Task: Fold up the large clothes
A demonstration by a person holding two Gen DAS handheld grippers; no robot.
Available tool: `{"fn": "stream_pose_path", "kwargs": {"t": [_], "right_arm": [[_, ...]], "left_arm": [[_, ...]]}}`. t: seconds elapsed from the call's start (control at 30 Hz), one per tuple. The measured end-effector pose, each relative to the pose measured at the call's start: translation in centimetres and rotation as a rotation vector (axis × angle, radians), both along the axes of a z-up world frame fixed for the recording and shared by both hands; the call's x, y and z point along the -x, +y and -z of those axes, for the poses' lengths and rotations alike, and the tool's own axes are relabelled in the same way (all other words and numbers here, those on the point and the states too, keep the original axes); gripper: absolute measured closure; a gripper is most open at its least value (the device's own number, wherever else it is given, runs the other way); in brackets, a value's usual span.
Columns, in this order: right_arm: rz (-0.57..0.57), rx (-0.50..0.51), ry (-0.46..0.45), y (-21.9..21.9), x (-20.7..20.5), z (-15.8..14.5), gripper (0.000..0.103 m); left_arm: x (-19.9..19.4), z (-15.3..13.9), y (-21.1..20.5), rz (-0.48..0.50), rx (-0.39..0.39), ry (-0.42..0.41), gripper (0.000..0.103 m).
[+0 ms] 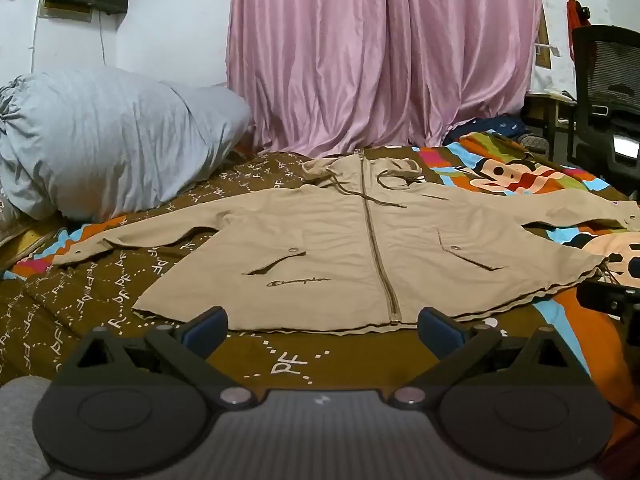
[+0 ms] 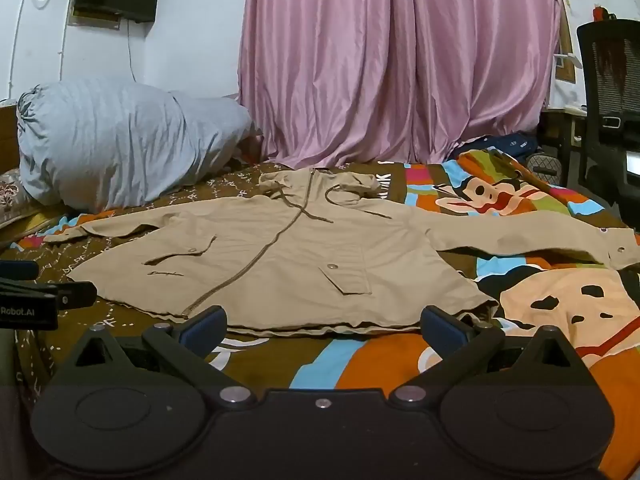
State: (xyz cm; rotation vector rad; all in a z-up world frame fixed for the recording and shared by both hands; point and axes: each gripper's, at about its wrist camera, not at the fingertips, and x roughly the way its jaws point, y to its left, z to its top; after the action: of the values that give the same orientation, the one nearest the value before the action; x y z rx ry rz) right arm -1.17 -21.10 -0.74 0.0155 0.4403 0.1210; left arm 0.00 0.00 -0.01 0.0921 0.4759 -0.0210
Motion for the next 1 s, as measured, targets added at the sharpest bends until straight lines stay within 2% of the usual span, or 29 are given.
{"fn": "stream_pose_path", "kwargs": {"t": [1.0], "right_arm": [[0.002,-0.006,0.002,0.11,-0.06,-0.07,0.001]], "left_arm": [[-0.12,0.04,-0.08,0.003,0.001,0.007,0.001]]}}
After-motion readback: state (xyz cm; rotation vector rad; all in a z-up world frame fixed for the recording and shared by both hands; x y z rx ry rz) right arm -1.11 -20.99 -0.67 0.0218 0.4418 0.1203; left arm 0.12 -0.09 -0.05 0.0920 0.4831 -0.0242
